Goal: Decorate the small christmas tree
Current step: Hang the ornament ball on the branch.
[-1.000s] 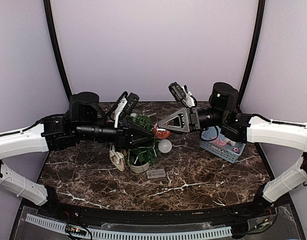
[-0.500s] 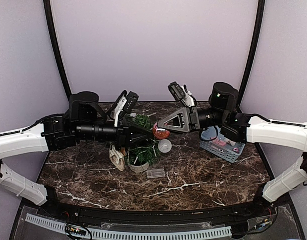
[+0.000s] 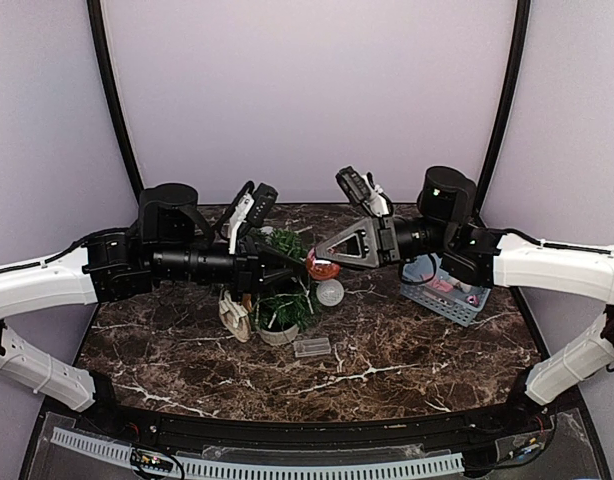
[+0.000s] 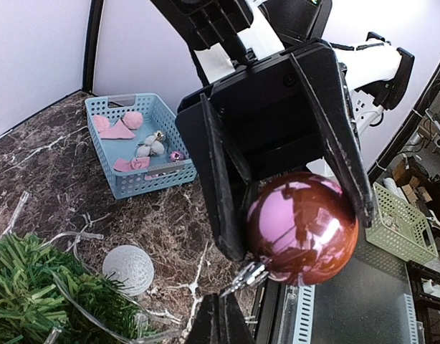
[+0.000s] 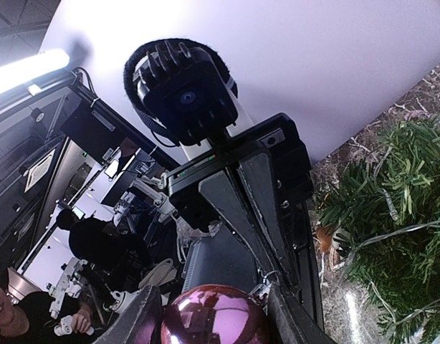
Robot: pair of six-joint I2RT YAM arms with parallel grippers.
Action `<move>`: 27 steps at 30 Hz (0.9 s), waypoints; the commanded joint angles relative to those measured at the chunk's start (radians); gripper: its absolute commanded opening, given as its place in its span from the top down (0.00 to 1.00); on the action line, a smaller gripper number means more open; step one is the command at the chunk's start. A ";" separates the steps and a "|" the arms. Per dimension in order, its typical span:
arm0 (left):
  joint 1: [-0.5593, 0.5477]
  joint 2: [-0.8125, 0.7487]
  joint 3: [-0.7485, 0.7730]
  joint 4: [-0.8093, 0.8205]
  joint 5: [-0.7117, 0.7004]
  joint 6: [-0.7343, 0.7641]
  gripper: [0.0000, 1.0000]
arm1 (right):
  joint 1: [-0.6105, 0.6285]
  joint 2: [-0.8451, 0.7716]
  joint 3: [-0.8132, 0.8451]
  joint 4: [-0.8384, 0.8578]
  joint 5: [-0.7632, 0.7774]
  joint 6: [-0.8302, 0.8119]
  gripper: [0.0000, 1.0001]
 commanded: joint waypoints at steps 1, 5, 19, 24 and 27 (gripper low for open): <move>-0.004 -0.036 -0.006 0.013 0.020 -0.017 1.00 | 0.009 -0.025 -0.018 -0.007 0.015 -0.020 0.57; -0.005 -0.034 -0.010 -0.009 0.039 -0.030 1.00 | 0.023 -0.050 -0.023 -0.083 0.062 -0.050 0.58; -0.095 -0.047 -0.040 -0.123 -0.074 -0.035 1.00 | 0.052 -0.101 -0.168 0.038 0.183 0.067 0.58; -0.104 -0.063 -0.057 -0.116 -0.107 -0.029 1.00 | 0.070 -0.066 -0.168 0.096 0.202 0.100 0.59; -0.104 -0.067 -0.048 -0.132 -0.118 -0.013 0.95 | 0.080 -0.051 -0.164 0.119 0.204 0.105 0.60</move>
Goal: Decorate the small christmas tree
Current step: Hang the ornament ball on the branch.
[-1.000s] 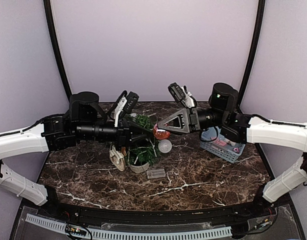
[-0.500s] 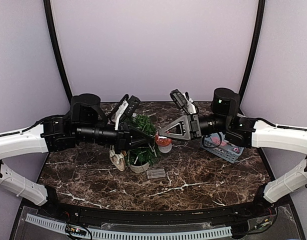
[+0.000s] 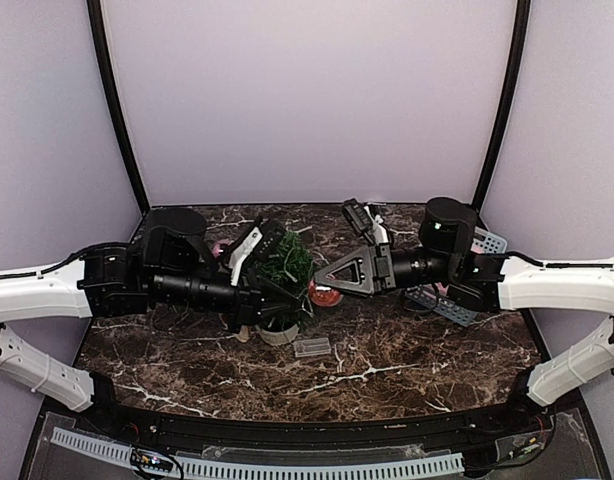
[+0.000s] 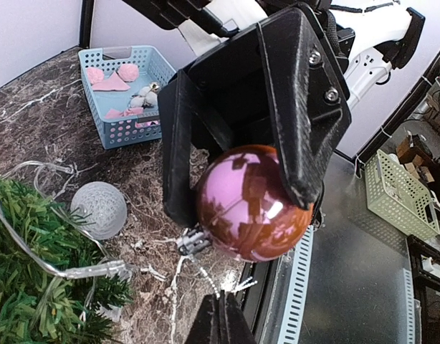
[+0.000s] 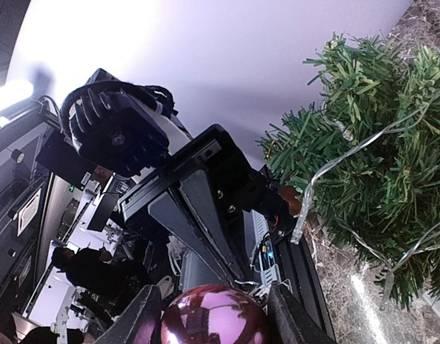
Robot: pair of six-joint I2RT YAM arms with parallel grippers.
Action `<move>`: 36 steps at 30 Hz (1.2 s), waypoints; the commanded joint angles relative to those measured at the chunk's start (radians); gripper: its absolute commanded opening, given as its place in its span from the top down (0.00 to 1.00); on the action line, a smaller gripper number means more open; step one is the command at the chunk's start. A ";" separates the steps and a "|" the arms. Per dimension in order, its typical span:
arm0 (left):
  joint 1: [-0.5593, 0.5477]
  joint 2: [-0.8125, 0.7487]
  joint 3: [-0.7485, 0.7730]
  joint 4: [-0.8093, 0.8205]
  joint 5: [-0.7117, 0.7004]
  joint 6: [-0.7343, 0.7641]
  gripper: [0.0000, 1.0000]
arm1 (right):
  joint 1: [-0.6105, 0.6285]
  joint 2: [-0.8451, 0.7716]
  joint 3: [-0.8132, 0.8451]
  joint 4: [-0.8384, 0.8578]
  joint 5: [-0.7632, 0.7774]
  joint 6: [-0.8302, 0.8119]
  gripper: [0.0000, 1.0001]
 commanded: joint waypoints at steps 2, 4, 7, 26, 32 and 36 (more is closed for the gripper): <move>-0.004 -0.035 0.007 -0.026 -0.037 0.019 0.94 | 0.022 0.023 0.009 0.106 0.022 0.028 0.60; -0.003 -0.036 0.007 -0.029 -0.046 0.018 0.94 | 0.021 0.026 0.018 0.097 0.021 0.023 0.60; -0.004 -0.043 0.006 -0.030 -0.067 0.010 0.94 | 0.023 0.029 0.033 0.075 0.026 0.006 0.60; -0.003 -0.119 0.003 -0.028 -0.168 -0.046 0.90 | 0.030 0.068 0.133 0.067 0.076 -0.034 0.61; -0.002 -0.142 0.051 -0.056 -0.184 -0.047 0.76 | 0.030 0.060 0.164 0.022 0.083 -0.061 0.61; 0.008 -0.165 0.085 -0.102 -0.224 -0.043 0.59 | 0.030 0.047 0.203 -0.039 0.095 -0.104 0.61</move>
